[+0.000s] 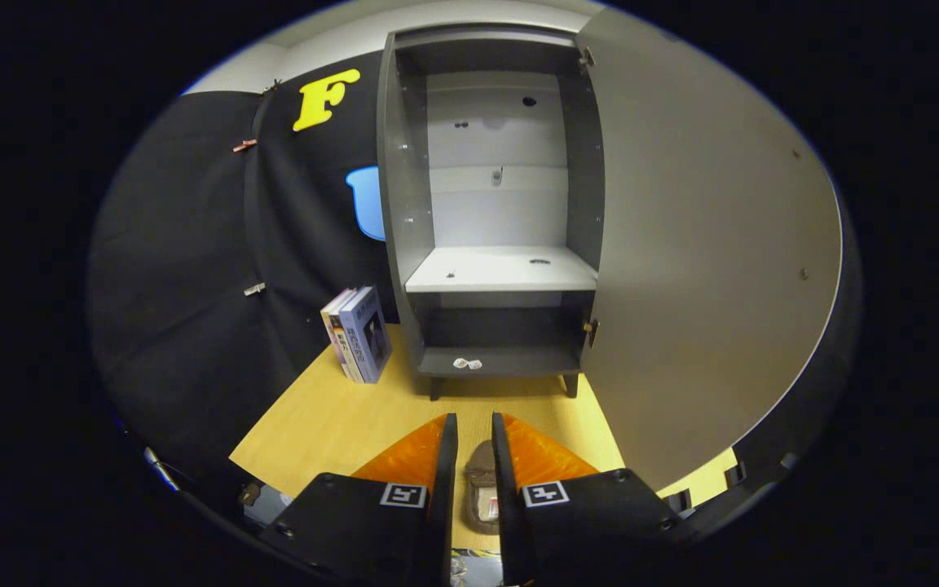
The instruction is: Open the shoe cabinet door, grab the shoes and put them into the shoe cabinet, then close the shoe cabinet door.
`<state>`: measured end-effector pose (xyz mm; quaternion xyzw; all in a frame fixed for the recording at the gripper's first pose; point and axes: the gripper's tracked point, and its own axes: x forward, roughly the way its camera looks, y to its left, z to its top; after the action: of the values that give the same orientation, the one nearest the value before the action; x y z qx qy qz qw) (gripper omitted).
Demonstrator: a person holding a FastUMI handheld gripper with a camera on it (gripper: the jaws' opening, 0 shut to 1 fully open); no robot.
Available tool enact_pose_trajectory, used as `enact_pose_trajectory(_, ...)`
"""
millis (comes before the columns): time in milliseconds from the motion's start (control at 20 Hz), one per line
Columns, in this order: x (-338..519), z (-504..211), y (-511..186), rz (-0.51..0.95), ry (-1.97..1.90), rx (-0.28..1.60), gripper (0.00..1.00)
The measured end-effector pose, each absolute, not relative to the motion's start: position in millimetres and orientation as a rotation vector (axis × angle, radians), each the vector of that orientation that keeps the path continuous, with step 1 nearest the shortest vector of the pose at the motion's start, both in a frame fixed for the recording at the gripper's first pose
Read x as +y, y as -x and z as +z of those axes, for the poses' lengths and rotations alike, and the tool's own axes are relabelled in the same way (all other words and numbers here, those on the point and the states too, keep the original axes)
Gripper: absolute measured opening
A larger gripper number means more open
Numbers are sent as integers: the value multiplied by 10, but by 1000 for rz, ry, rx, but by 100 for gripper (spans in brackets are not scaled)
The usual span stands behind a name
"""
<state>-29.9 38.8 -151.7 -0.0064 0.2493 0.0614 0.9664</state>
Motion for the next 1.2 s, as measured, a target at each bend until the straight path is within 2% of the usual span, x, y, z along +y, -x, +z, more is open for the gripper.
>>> enact_pose_trajectory(750,369,-2373,684,35,-17,852,28)
enact_pose_trajectory(1000,367,-2581,764,30,-16,919,23)
enact_pose_trajectory(1200,355,-2689,805,33,-9,952,23)
